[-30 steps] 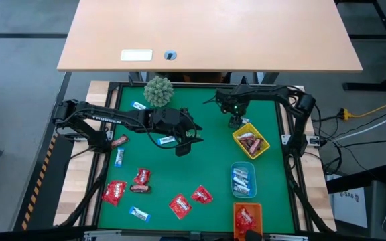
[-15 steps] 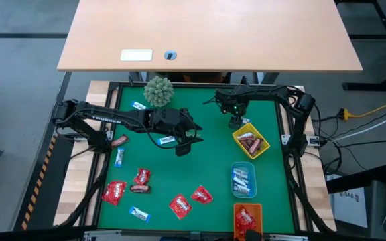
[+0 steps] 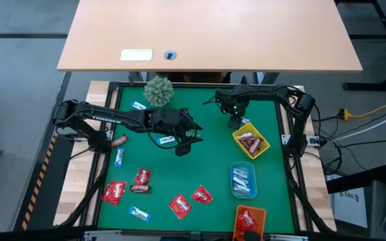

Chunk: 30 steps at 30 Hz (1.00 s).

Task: Sort candy
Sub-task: Put the white chocolate into the blue bin

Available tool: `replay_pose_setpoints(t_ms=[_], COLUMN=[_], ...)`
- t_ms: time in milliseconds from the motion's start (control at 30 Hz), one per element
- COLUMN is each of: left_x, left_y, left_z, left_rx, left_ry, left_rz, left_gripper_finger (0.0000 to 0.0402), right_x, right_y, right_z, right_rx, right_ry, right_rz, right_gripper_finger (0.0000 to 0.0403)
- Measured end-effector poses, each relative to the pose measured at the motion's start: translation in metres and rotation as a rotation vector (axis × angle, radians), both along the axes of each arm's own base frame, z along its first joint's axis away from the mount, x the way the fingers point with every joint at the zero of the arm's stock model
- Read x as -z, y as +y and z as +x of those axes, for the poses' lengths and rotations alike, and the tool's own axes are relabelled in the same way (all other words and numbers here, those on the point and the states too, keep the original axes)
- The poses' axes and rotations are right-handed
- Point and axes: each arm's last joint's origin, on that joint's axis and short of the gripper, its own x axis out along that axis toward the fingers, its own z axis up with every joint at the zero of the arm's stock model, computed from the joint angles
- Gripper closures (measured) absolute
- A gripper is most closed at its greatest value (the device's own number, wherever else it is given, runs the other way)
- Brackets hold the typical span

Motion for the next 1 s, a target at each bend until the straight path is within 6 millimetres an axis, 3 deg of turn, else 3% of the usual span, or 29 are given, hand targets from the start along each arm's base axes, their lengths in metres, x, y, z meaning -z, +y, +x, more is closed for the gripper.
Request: replay_pose_setpoints(t_ms=[367, 800, 1000], left_x=[0.0000, 0.0000, 0.0000], left_y=[0.0001, 0.0001, 0.0001], left_z=[0.0000, 0.0000, 0.0000], left_rx=[0.000, 0.000, 0.000], left_ry=[0.000, 0.000, 0.000], left_rz=[0.000, 0.000, 0.000], left_gripper_finger=[0.0178, 0.0178, 0.0178], right_x=[-0.0002, -0.0006, -0.0006], right_y=[-0.0003, -0.0001, -0.0004], right_z=[0.0005, 0.0002, 0.0000], right_rx=[0.000, -0.048, -0.051], right_ry=[-0.004, 0.003, 0.011], right_rz=[-0.003, 0.002, -0.010], right_gripper_finger=[0.0305, 0.0317, 0.0362])
